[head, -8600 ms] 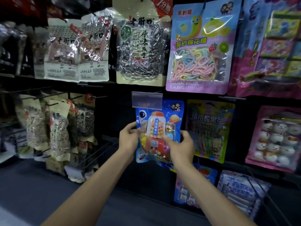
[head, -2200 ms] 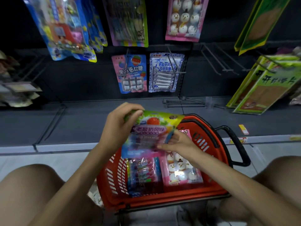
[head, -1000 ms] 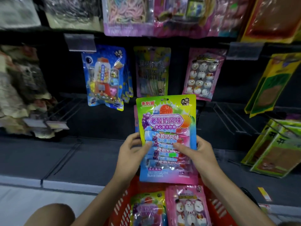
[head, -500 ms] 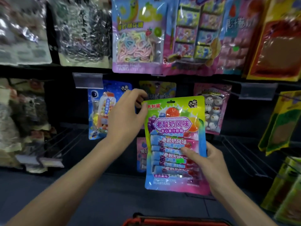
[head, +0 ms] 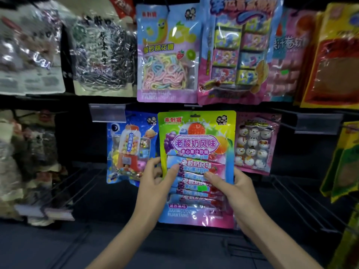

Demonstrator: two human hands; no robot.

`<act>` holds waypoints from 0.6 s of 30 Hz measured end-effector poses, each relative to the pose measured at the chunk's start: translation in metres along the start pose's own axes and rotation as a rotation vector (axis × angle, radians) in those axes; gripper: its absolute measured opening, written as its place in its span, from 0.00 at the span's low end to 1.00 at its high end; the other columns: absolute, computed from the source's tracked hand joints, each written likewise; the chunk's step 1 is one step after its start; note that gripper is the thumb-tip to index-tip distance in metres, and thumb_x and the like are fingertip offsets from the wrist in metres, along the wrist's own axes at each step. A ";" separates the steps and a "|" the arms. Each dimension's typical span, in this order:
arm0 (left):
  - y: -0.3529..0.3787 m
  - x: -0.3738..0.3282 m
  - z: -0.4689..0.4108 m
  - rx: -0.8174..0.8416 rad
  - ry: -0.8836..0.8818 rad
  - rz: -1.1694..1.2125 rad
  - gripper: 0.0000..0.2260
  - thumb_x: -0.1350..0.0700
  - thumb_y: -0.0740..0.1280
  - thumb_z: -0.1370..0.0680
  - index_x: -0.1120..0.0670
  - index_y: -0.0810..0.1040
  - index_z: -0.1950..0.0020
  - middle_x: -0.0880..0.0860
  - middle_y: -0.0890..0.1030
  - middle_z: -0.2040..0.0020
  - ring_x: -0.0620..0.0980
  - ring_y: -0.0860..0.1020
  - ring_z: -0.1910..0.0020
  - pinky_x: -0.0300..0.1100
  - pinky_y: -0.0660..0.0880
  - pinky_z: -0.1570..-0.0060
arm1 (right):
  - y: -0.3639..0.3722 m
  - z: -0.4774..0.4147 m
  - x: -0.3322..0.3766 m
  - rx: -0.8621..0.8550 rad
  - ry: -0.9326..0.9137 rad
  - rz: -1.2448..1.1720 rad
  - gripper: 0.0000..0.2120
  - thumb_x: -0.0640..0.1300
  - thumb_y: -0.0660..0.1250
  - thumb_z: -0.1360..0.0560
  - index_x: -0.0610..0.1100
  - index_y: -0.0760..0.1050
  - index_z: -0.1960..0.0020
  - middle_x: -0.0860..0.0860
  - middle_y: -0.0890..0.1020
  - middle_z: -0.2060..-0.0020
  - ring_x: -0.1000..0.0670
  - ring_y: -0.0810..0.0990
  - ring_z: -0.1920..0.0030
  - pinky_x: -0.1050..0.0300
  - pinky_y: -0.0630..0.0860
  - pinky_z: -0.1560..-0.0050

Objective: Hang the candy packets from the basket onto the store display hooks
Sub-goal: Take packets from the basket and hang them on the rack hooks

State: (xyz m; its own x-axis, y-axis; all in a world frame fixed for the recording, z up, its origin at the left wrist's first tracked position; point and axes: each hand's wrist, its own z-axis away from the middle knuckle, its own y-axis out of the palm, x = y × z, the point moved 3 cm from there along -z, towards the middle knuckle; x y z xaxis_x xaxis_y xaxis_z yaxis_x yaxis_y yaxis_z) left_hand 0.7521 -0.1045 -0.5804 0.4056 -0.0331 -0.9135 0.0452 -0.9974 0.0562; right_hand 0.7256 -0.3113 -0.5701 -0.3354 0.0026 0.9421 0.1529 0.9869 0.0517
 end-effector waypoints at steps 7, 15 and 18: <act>-0.002 0.015 0.004 -0.042 -0.003 -0.006 0.29 0.33 0.77 0.30 0.40 0.74 0.34 0.48 0.84 0.42 0.51 0.84 0.41 0.57 0.81 0.40 | 0.004 -0.003 -0.004 0.000 0.048 0.024 0.14 0.47 0.80 0.28 0.48 0.84 0.44 0.50 0.89 0.53 0.49 0.89 0.50 0.48 0.84 0.49; 0.001 0.020 0.008 -0.066 0.026 -0.007 0.20 0.46 0.77 0.26 0.42 0.76 0.37 0.45 0.85 0.47 0.47 0.85 0.46 0.54 0.82 0.42 | 0.002 -0.004 -0.011 -0.032 0.063 0.025 0.14 0.50 0.80 0.29 0.50 0.83 0.45 0.54 0.89 0.54 0.56 0.87 0.52 0.61 0.79 0.54; 0.002 0.023 0.004 -0.133 0.015 -0.044 0.20 0.42 0.77 0.26 0.39 0.75 0.37 0.41 0.82 0.48 0.47 0.84 0.46 0.53 0.82 0.44 | 0.005 -0.010 -0.013 -0.037 0.062 0.009 0.15 0.49 0.80 0.29 0.49 0.83 0.44 0.54 0.89 0.54 0.55 0.87 0.53 0.64 0.80 0.58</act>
State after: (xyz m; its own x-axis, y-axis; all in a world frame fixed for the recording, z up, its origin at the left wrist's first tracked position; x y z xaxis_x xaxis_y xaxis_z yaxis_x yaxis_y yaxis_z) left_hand 0.7581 -0.1078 -0.6031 0.4143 0.0127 -0.9100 0.1836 -0.9805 0.0699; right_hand 0.7398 -0.3083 -0.5787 -0.2762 0.0001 0.9611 0.1903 0.9802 0.0546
